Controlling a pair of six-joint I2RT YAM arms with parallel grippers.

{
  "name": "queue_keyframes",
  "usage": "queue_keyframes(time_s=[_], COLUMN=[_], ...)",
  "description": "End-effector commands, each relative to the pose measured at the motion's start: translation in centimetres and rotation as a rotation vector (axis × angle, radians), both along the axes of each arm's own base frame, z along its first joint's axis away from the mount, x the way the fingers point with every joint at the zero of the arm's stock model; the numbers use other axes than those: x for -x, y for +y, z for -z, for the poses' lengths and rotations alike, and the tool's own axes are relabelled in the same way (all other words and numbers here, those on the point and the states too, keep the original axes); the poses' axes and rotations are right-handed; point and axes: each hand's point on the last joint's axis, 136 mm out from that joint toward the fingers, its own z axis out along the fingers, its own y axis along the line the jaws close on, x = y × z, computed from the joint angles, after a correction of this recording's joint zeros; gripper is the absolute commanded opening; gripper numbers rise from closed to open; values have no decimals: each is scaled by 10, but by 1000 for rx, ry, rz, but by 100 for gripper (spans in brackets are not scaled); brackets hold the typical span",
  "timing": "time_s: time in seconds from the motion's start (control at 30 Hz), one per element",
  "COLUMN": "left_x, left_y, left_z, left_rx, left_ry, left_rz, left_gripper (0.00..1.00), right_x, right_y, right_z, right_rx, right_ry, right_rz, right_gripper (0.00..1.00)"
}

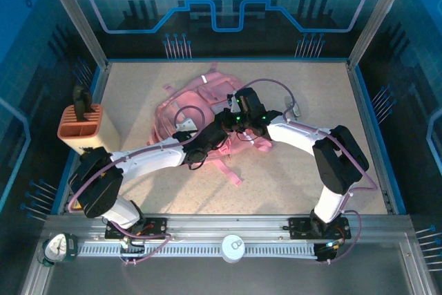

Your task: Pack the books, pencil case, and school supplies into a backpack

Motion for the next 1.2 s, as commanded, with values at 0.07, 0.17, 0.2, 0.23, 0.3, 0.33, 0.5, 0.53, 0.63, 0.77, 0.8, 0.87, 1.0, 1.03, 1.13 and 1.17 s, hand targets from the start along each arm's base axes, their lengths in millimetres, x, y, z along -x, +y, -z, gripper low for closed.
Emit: queue_keyframes(time_s=[0.07,0.17,0.2,0.23,0.3,0.33,0.5,0.53,0.63,0.77,0.8,0.87,1.0,1.03,1.13,1.17], left_x=[-6,-8,-9,-8,-7,-7,1,3,9,15,15,15,13,13,14,16], left_y=[4,-5,-5,-5,-6,-7,-7,-5,-5,16,20,28,31,32,19,11], left_z=[-10,-12,-12,-12,-12,-13,-19,-19,-18,-12,-11,-12,-21,-21,-25,-26], left_rx=[-12,12,9,6,4,6,-20,-29,-43,-103,-89,-79,-96,-95,-64,-40], left_ry=[-46,-50,-47,-43,-38,-38,-29,-21,1,31,36,31,-13,-3,-4,-12], left_rz=[38,76,80,85,102,116,213,239,361,432,453,481,568,576,639,674], left_gripper=[38,26,23,18,11,9,1,1,0,0,0,0,0,0,0,0], right_x=[-7,-9,-10,-10,-11,-11,-17,-19,-21,-20,-20,-21,-20,-20,-19,-21], right_y=[13,12,12,12,10,9,0,-3,-9,-16,-19,-24,-26,-25,-25,-28], right_z=[-39,-34,-33,-32,-31,-29,-28,-27,-28,-29,-29,-29,-31,-32,-32,-33], right_rx=[-98,-85,-83,-79,-67,-61,-29,-22,-19,10,18,23,31,38,60,69], right_ry=[-110,-105,-104,-108,-112,-111,-115,-112,-107,-118,-123,-123,-132,-139,-150,-155], right_rz=[-42,-37,-37,-38,-37,-36,-23,-12,-2,-3,1,10,-7,-22,-48,-49], right_gripper=[0,0,0,0,0,0,0,0,0,0,0,0,0,0,0,0])
